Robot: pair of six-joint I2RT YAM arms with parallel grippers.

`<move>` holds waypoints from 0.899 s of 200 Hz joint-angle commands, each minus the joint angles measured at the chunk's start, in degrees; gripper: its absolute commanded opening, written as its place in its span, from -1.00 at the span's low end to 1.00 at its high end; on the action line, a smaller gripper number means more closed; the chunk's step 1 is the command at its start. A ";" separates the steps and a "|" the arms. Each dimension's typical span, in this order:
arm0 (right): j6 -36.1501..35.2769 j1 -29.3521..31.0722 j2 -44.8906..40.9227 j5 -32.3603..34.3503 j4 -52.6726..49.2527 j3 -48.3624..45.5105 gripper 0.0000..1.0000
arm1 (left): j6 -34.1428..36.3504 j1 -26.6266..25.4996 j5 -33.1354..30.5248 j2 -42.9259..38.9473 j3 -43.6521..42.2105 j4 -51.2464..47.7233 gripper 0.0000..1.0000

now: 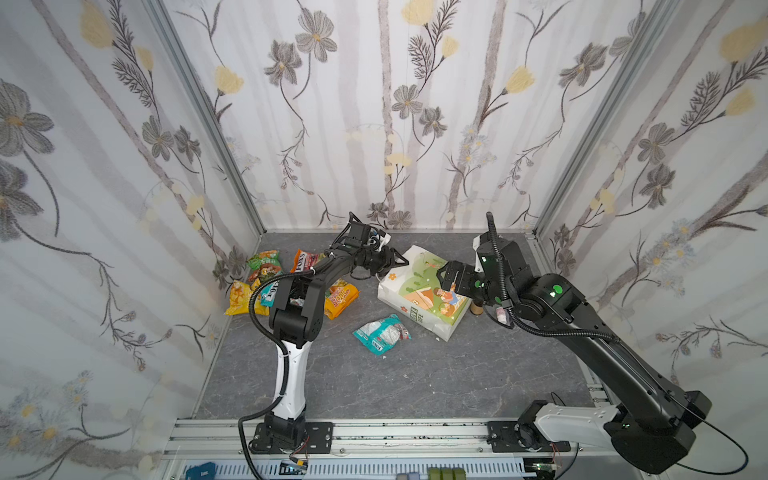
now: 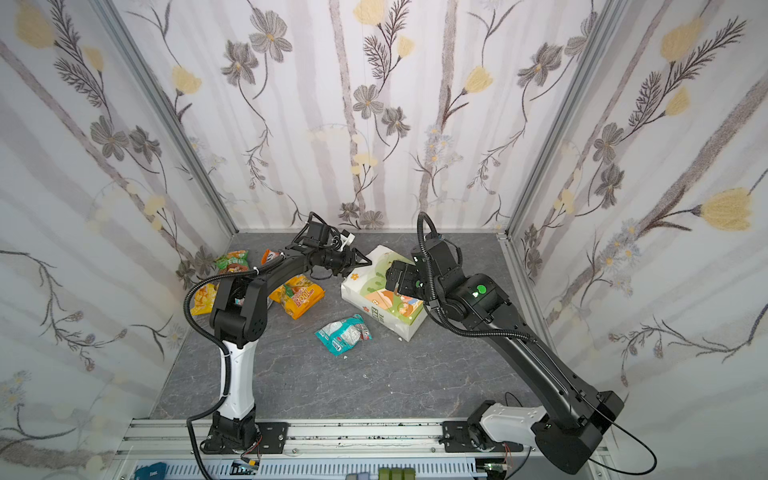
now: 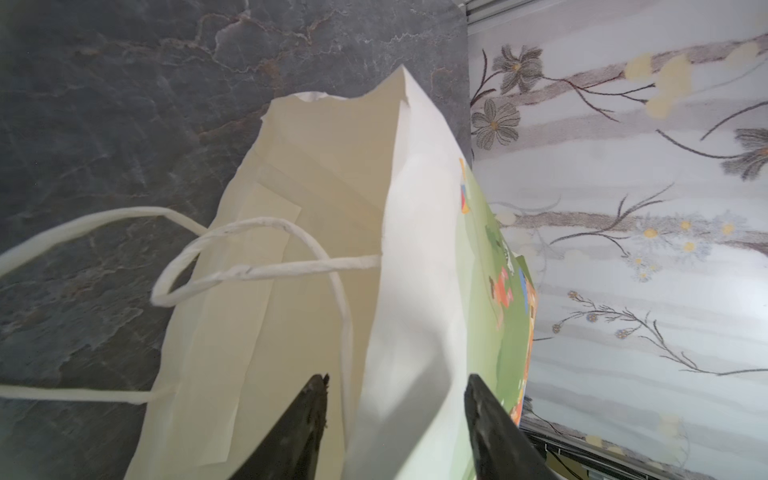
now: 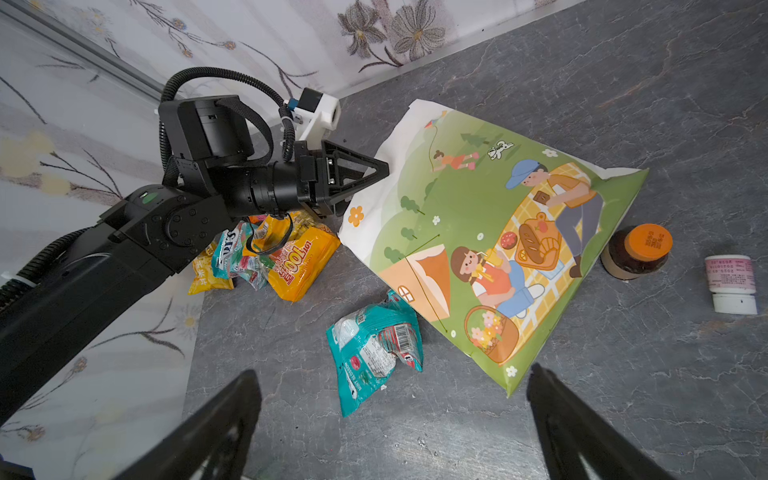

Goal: Take the snacks out of the paper bag

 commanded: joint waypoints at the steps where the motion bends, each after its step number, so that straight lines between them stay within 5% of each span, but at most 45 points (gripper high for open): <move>1: -0.18 0.04 0.91 0.40 1.92 1.28 0.99 | -2.33 0.05 3.74 -0.42 -0.42 3.10 -0.30; 34: -0.26 -0.05 0.49 0.54 1.60 0.95 0.99 | -3.11 0.01 3.02 -3.96 1.73 1.28 -1.00; 77: 0.72 0.00 -1.90 1.63 1.87 -0.98 0.99 | 0.47 -1.25 -7.75 -8.99 12.67 -14.68 -1.00; 115: 1.48 0.01 -5.07 2.67 1.72 -2.84 0.99 | 6.67 -7.20 -29.72 -7.70 30.24 -38.51 -1.00; 180: 3.87 0.04 -13.73 3.76 0.21 -9.15 0.99 | 11.09 -20.84 -61.74 3.83 48.14 -50.13 -1.00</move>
